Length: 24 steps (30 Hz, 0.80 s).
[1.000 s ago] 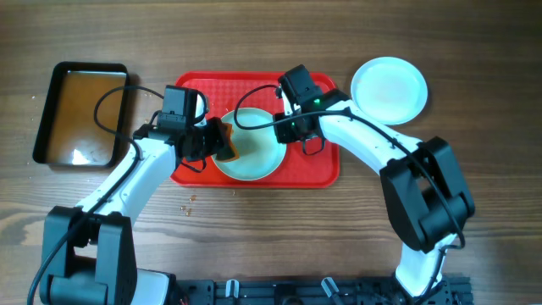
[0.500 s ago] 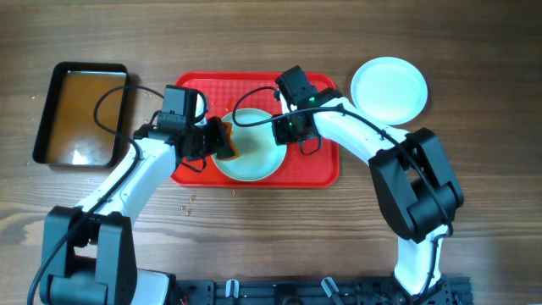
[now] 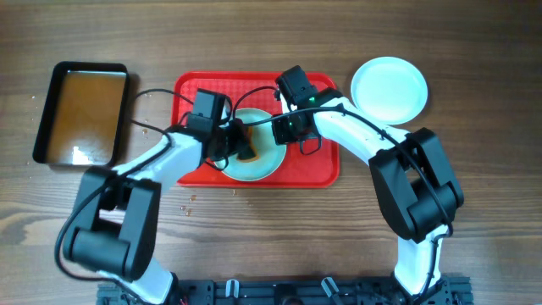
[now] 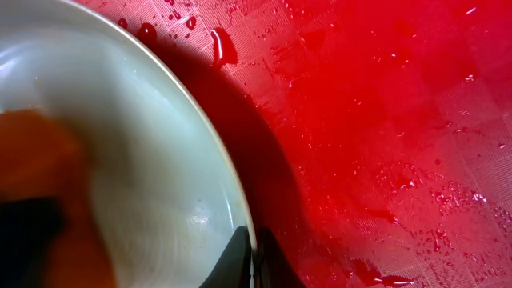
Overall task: Clean dirty plates on tray and stack at the side
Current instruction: 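Scrub the remaining plate with the sponge in the left gripper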
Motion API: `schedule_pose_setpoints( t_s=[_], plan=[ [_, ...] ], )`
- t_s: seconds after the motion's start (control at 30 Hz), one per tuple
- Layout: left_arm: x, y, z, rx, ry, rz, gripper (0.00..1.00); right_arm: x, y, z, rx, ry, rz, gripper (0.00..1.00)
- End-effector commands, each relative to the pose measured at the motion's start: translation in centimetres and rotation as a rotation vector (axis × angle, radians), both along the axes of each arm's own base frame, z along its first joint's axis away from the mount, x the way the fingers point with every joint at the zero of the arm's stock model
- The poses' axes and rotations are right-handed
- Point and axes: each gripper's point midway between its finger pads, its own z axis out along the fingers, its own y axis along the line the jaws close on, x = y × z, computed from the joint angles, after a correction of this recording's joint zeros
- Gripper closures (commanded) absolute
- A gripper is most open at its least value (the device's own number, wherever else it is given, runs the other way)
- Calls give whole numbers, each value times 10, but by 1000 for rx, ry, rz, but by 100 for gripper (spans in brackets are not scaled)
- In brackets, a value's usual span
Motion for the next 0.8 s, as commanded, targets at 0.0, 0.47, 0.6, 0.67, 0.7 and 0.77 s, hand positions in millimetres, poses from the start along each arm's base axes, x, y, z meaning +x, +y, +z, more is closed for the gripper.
schedule_pose_setpoints(
  t_s=[0.0, 0.47, 0.6, 0.67, 0.7, 0.77],
  plan=[
    [-7, -18, -17, -24, 50, 6, 96, -6, -6, -20, -35, 45, -16, 96],
    [17, 118, 50, 780, -184, 69, 96, -5, -7, -20, -38, 43, -17, 95],
    [36, 97, 103, 628, -334, 129, 96, -6, -7, -21, -39, 44, -17, 96],
    [36, 68, 108, 462, -348, 68, 96, -6, -7, -21, -38, 45, -17, 96],
    [33, 60, 101, 406, -318, 76, 96, -6, -7, -21, -38, 44, -17, 96],
    [28, 53, 85, 352, -257, 92, 96, -5, -7, -21, -37, 43, -17, 96]
  ],
)
